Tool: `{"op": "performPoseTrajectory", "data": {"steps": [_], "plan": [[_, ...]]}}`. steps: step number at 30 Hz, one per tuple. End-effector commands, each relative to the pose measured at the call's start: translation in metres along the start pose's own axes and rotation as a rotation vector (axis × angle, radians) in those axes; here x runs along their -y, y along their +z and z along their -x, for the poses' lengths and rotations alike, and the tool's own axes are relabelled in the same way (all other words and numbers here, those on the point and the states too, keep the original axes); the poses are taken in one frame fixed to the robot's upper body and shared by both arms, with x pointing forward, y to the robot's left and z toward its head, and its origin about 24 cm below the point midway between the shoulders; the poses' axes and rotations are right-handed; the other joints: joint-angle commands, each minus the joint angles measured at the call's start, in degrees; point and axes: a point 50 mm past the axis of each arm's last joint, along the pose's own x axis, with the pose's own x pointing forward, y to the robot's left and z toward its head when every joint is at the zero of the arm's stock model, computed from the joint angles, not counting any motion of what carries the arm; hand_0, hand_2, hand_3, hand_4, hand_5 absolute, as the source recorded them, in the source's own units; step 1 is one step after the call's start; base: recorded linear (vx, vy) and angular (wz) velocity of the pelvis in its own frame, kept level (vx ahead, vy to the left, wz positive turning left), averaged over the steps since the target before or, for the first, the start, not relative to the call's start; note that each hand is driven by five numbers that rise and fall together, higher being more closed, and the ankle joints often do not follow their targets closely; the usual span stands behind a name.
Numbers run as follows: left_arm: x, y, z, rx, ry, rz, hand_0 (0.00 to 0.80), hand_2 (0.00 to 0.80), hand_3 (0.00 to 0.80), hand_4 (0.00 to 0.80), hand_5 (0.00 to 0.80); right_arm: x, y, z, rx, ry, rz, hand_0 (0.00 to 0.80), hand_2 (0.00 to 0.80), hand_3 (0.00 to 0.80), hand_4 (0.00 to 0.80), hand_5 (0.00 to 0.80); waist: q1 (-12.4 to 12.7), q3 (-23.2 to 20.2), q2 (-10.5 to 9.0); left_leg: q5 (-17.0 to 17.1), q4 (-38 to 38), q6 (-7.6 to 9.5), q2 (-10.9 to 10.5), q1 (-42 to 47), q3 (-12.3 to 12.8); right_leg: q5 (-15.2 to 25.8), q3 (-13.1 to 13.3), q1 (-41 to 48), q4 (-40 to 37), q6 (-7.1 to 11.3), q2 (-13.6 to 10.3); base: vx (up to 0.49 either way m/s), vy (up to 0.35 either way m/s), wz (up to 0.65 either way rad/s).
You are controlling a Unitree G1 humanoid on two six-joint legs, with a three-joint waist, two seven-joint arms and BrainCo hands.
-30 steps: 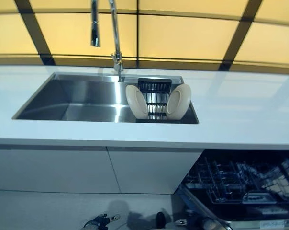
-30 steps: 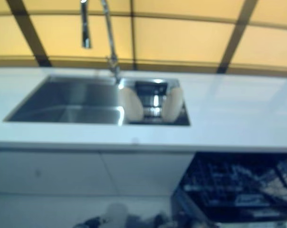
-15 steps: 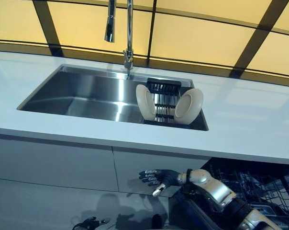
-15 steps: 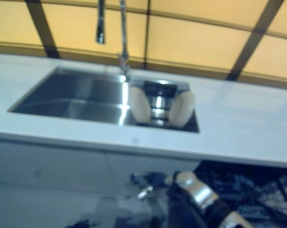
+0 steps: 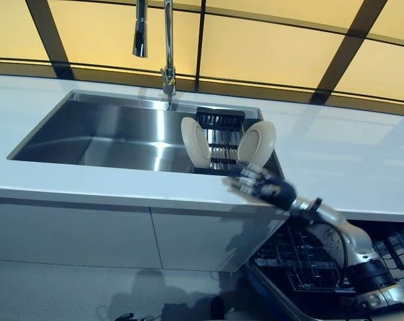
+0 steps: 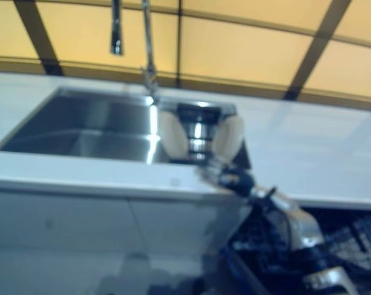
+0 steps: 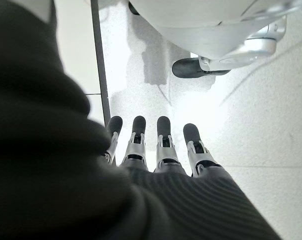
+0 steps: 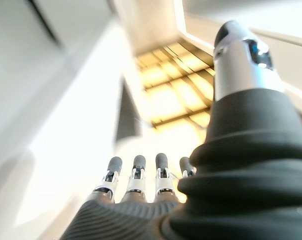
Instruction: Take plates into dishwasher
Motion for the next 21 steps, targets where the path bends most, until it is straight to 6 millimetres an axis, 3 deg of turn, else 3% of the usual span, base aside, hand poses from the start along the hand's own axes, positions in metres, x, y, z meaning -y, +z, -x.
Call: {"op": "performPoseTrajectory", "data": {"steps": [1, 3, 4, 6, 7, 9, 10, 11, 13, 14, 16, 17, 18, 21], "plan": [[-0.008, -0.001, 0.001, 0.006, 0.012, -0.03, 0.0, 0.0, 0.0, 0.0, 0.0, 0.013, 0.092, -0.013, 0.411, -0.159, 0.071, 0.0, 0.0, 0.0, 0.0, 0.0, 0.2, -1.6, 0.42, -4.0, 3.7, 2.56, -0.8, -0.8, 1.6, 2.8, -0.1, -5.3, 4.3, 4.24, -2.8, 0.093, -0.003, -0.15], [-0.007, 0.006, 0.0, 0.017, 0.01, -0.029, 0.0, 0.0, 0.0, 0.0, 0.0, 0.021, 0.14, -0.012, 0.558, -0.347, 0.16, 0.0, 0.0, 0.0, 0.0, 0.0, 0.5, -1.9, 0.79, -3.9, 3.4, 2.25, -0.4, -0.2, 2.0, 1.6, -0.5, -4.8, 5.2, 3.67, -2.4, 0.093, -0.005, -0.07], [-0.006, 0.007, -0.001, 0.018, 0.009, -0.029, 0.0, 0.0, 0.0, 0.0, 0.0, 0.023, 0.146, -0.012, 0.565, -0.359, 0.164, 0.0, 0.0, 0.0, 0.0, 0.0, 0.6, -1.9, 0.83, -3.9, 3.4, 2.18, -0.4, -0.2, 2.0, 1.4, -0.5, -4.6, 5.3, 3.56, -2.4, 0.083, -0.01, -0.04], [-0.004, 0.016, -0.002, 0.032, 0.009, -0.032, 0.0, 0.0, 0.0, 0.0, 0.0, 0.032, 0.182, -0.009, 0.611, -0.491, 0.278, 0.0, 0.0, 0.0, 0.0, 0.0, 1.3, -2.5, 0.63, -4.4, 3.9, 1.43, 0.1, 0.1, 1.8, 0.2, -0.7, -3.4, 5.1, 2.64, -1.8, 0.078, -0.022, -0.04], [-0.004, 0.022, -0.002, 0.039, 0.01, -0.032, 0.0, 0.0, 0.0, 0.0, 0.0, 0.038, 0.201, -0.009, 0.602, -0.561, 0.301, 0.0, 0.0, 0.0, 0.0, 0.0, 1.5, -3.1, -0.01, -4.6, 4.7, 0.48, 0.3, 0.4, 1.8, 0.2, -1.1, -3.4, 4.9, 1.94, -2.1, 0.111, -0.013, -0.02], [-0.002, 0.025, -0.003, 0.048, 0.011, -0.023, 0.0, 0.0, 0.0, 0.0, 0.0, 0.046, 0.217, -0.01, 0.541, -0.645, 0.402, 0.0, 0.0, 0.0, 0.0, 0.0, 1.5, -4.1, -0.14, -6.2, 8.7, -1.26, 2.2, 1.7, 2.7, -0.9, -1.7, -3.0, 5.0, 0.8, -1.6, 0.112, -0.009, 0.01], [-0.001, 0.027, -0.003, 0.061, 0.013, -0.018, 0.0, 0.0, 0.0, 0.0, 0.0, 0.048, 0.228, -0.012, 0.51, -0.681, 0.43, 0.0, 0.0, 0.0, 0.0, 0.0, 2.2, -4.0, -0.86, 0.5, 17.9, -3.14, 3.4, -1.9, 3.4, -1.2, -2.0, -1.8, 4.5, -0.46, -1.4, 0.072, -0.061, 0.06], [0.001, 0.028, -0.003, 0.073, 0.013, -0.012, 0.0, 0.0, 0.0, 0.0, 0.0, 0.046, 0.232, -0.015, 0.486, -0.707, 0.483, 0.0, 0.0, 0.0, 0.0, 0.0, 3.2, -3.2, -1.63, 4.8, 26.4, -3.82, 3.3, -7.0, 3.4, -1.3, -2.2, -0.4, 4.1, -1.53, -1.6, 0.064, -0.068, 0.15], [0.003, 0.032, -0.003, 0.086, 0.005, -0.002, 0.0, 0.0, 0.0, 0.0, 0.0, 0.046, 0.239, -0.019, 0.431, -0.744, 0.527, 0.0, 0.0, 0.0, 0.0, 0.0, 5.7, -1.5, -2.37, 8.0, 34.1, -3.98, 2.0, -17.4, 2.8, -2.7, -2.0, 2.9, 3.9, -2.68, -1.7, 0.114, 0.046, 0.09], [0.003, 0.033, -0.003, 0.085, 0.002, 0.003, 0.0, 0.0, 0.0, 0.0, 0.0, 0.047, 0.24, -0.021, 0.406, -0.754, 0.546, 0.0, 0.0, 0.0, 0.0, 0.0, 6.5, -1.3, -1.9, 8.4, 30.3, -4.46, 3.2, -18.9, 3.3, -3.4, -2.5, 4.4, 3.6, -2.37, -1.5, 0.217, 0.2, -0.2], [0.001, 0.036, -0.003, 0.093, -0.004, -0.006, 0.0, 0.0, 0.0, 0.0, 0.0, 0.046, 0.239, -0.031, 0.336, -0.766, 0.563, 0.0, 0.0, 0.0, 0.0, 0.0, 8.4, -0.7, -0.55, 10.8, 12.3, -5.42, 6.2, -18.7, 5.4, -4.9, -3.0, 8.1, 1.9, -1.13, -1.1, 0.269, 0.253, -0.31], [0.0, 0.037, -0.003, 0.095, -0.004, -0.008, 0.0, 0.0, 0.0, 0.0, 0.0, 0.047, 0.239, -0.032, 0.322, -0.764, 0.579, 0.0, 0.0, 0.0, 0.0, 0.0, 8.7, -0.4, -0.28, 11.9, 9.7, -5.64, 7.2, -18.9, 5.8, -5.5, -2.7, 8.7, 2.0, -1.22, -1.1, 0.214, 0.265, -0.24], [-0.002, 0.046, -0.003, 0.098, 0.008, 0.01, 0.0, 0.0, 0.0, 0.0, 0.0, 0.041, 0.239, -0.04, 0.265, -0.744, 0.592, 0.0, 0.0, 0.0, 0.0, 0.0, 9.1, -1.0, -1.24, 6.7, 9.3, -3.93, 3.5, -17.2, 4.0, -5.8, -1.7, 9.2, 1.8, -0.1, -2.7, 0.144, 0.215, -0.33], [-0.006, 0.052, -0.003, 0.111, 0.036, 0.042, 0.0, 0.0, 0.0, 0.0, 0.0, 0.045, 0.234, -0.037, 0.173, -0.736, 0.627, 0.0, 0.0, 0.0, 0.0, 0.0, 7.8, -2.5, -0.78, 6.7, 4.0, -3.25, 2.8, -12.6, 3.1, -4.9, -2.7, 7.1, 2.3, 0.9, -3.5, 0.144, 0.166, -0.34]]}}
